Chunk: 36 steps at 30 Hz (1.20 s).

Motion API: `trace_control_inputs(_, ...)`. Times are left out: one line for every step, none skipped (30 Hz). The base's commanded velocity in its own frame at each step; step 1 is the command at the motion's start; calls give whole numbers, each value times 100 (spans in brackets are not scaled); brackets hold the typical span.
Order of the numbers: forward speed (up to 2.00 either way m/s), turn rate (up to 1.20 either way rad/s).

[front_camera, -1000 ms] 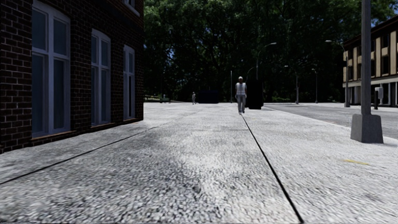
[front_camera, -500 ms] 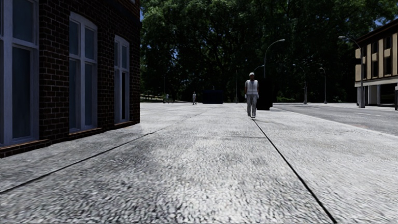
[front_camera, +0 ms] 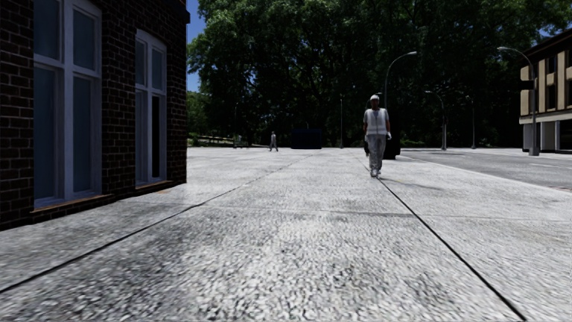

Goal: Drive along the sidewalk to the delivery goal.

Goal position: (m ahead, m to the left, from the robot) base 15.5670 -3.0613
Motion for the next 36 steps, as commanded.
trace_control_inputs(200, 10)
trace_control_inputs(200, 7)
trace_control_inputs(200, 0)
trace_control_inputs(200, 0)
trace_control_inputs(200, 0)
trace_control_inputs(199, 0)
trace_control_inputs(199, 0)
trace_control_inputs(199, 0)
trace_control_inputs(199, 0)
trace_control_inputs(199, 0)
trace_control_inputs(199, 0)
trace_control_inputs(195, 0)
trace_control_inputs(195, 0)
trace_control_inputs(194, 0)
trace_control_inputs(194, 0)
trace_control_inputs(194, 0)
trace_control_inputs(193, 0)
trace_control_inputs(193, 0)
trace_control_inputs(193, 0)
trace_control_inputs(193, 0)
trace_control_inputs(193, 0)
trace_control_inputs(193, 0)
trace_control_inputs(193, 0)
trace_control_inputs(193, 0)
trace_control_inputs(193, 0)
trace_control_inputs(198, 0)
trace_control_inputs(200, 0)
trace_control_inputs(200, 0)
trace_control_inputs(200, 0)
trace_control_inputs(200, 0)
trace_control_inputs(200, 0)
trace_control_inputs(200, -3)
trace_control_inputs(200, -11)
trace_control_inputs(200, -11)
trace_control_inputs(200, -21)
trace_control_inputs(200, -27)
